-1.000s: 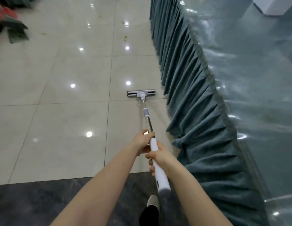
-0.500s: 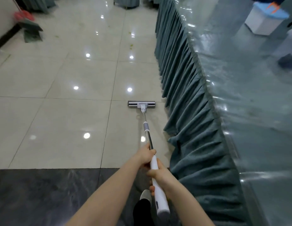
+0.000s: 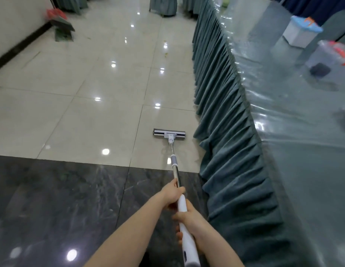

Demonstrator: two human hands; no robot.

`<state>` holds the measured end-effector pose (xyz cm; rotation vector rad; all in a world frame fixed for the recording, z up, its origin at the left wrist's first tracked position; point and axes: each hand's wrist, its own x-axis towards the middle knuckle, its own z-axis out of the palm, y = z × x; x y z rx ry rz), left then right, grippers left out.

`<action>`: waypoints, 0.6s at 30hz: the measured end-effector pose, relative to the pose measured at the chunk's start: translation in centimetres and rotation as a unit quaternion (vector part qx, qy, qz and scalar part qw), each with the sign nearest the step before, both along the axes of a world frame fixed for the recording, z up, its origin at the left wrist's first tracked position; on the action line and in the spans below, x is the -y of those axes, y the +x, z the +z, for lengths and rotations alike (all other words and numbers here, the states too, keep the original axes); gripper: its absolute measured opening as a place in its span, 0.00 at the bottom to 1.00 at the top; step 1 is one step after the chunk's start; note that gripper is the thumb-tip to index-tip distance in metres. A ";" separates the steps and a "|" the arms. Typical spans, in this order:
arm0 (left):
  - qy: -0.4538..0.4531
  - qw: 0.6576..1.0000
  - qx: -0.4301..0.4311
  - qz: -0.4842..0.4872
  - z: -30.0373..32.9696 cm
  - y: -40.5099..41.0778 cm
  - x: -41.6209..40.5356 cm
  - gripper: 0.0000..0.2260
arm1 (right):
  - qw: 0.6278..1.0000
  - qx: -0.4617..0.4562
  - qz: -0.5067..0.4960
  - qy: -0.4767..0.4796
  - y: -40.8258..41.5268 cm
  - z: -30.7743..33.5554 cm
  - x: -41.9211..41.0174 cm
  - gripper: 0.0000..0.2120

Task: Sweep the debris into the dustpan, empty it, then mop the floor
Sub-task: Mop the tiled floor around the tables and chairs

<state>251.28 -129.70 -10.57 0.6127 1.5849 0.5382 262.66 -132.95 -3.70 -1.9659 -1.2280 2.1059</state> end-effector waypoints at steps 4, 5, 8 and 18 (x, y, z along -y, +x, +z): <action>-0.001 1.000 0.012 0.012 -0.6 4.0 6.6 0.22 | 0.999 -0.026 0.018 0.006 4.2 -0.9 6.2 0.29; 0.001 0.999 0.024 0.022 -0.7 5.4 8.2 0.22 | 0.999 -0.028 0.021 0.003 5.7 -1.2 7.8 0.29; 0.002 0.998 0.044 0.053 -0.9 10.0 13.0 0.22 | 0.998 -0.056 0.016 -0.005 10.5 -0.9 12.4 0.27; 0.001 0.990 0.067 0.127 -0.7 20.2 22.5 0.15 | 0.996 -0.069 -0.042 -0.031 20.0 1.4 22.5 0.28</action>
